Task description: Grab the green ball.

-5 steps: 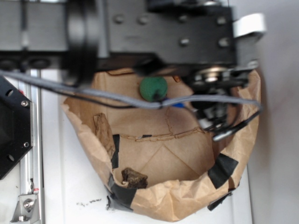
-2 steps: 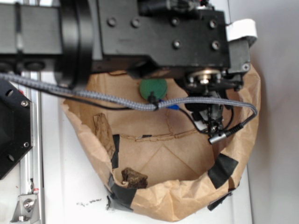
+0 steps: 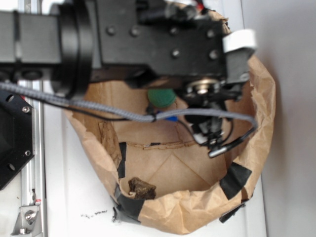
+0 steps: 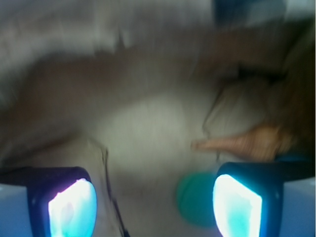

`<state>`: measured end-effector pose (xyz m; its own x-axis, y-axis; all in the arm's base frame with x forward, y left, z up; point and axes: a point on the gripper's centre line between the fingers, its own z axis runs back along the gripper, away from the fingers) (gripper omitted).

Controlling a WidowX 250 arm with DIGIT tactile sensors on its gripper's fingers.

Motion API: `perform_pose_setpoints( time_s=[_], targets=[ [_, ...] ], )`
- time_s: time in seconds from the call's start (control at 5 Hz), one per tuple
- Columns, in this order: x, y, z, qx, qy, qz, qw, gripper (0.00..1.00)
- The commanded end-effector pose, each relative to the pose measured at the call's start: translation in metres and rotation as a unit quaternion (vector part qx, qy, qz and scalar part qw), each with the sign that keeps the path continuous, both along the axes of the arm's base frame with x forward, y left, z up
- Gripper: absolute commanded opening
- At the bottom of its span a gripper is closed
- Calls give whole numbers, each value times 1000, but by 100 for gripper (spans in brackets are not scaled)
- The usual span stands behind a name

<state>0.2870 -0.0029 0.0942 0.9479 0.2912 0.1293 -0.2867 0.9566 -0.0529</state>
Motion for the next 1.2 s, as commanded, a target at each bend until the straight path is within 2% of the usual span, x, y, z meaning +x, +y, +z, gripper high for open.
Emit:
perform_pose_setpoints(
  time_s=[0.0,0.2,0.4,0.6,0.8,1.0],
  targets=[
    [-17,15,-8,-9,-6,33,999,100],
    [-11,36,-31,16,-18,38,999,100],
    [-5,41,-53,41,-14,28,999,100],
    [0,39,-69,42,-4,16,999,100],
    [-4,33,-74,52,-3,6,999,0],
    [-5,31,-68,53,-14,-2,999,0]
  ],
)
